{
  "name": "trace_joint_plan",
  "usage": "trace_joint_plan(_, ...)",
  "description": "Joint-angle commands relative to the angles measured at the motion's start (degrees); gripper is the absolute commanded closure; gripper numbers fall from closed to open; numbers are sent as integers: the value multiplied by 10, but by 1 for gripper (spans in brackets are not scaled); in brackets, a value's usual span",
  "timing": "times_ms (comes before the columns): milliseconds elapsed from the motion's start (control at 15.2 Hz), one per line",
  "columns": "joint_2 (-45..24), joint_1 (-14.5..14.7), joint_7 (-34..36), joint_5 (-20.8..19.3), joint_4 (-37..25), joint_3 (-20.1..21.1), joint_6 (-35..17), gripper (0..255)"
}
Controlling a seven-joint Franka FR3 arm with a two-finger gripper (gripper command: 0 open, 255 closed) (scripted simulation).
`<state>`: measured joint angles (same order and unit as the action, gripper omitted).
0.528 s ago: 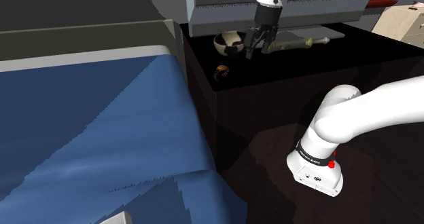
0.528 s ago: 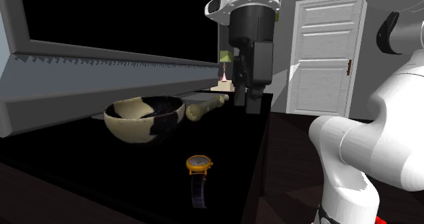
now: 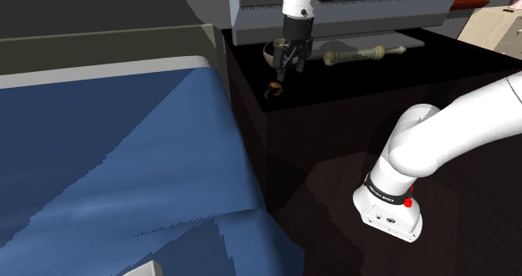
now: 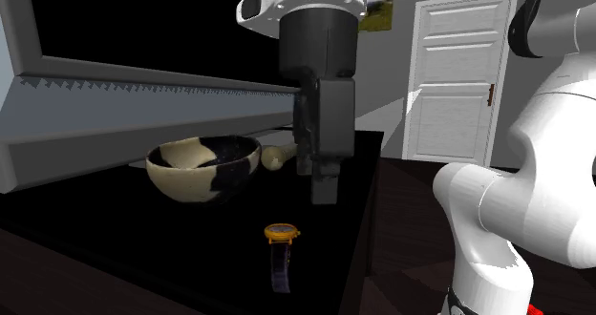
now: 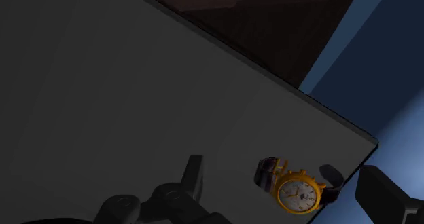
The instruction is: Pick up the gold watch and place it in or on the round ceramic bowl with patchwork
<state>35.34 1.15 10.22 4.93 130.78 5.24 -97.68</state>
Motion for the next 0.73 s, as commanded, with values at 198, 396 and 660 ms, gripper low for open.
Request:
trace_joint_plan(198,-80,12,8,-1,-35,28,-34,0)
trace_joint_plan(396,-80,13,8,0,-12,30,-57,0)
trace_joint_plan(660,-82,13,7,1,14,31,-84,0)
